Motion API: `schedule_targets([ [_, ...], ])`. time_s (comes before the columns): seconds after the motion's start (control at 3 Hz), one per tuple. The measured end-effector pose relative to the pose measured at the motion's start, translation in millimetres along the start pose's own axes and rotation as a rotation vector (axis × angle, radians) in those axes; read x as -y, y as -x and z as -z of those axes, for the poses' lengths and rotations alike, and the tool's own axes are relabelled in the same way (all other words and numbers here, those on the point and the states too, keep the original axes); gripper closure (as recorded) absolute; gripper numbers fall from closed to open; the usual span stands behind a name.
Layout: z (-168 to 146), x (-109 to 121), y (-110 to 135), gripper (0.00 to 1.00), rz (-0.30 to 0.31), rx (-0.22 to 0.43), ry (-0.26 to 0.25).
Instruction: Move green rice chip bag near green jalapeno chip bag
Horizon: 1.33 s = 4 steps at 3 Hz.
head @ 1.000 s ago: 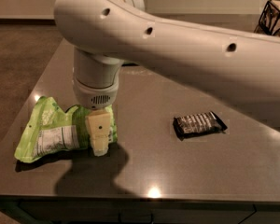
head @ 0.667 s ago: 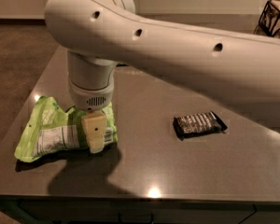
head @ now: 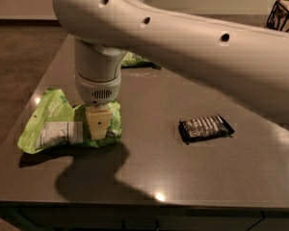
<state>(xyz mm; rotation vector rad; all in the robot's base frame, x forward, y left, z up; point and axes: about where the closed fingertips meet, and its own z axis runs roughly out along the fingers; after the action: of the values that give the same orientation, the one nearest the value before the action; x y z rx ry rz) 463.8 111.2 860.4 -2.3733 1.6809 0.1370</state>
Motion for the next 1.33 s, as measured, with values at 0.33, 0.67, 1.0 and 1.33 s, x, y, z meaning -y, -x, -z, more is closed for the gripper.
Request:
schedule_targets([
  [0.33, 14, 13, -14, 0.92, -0.056, 0.012, -0.011],
  [0.67, 28, 33, -36, 1.00, -0.130, 0.017, -0.039],
  [1.0, 43, 59, -69, 1.00, -0.233, 0.019, -0.078],
  [1.33, 60, 88, -110, 1.00, -0.344, 0.004, -0.129],
])
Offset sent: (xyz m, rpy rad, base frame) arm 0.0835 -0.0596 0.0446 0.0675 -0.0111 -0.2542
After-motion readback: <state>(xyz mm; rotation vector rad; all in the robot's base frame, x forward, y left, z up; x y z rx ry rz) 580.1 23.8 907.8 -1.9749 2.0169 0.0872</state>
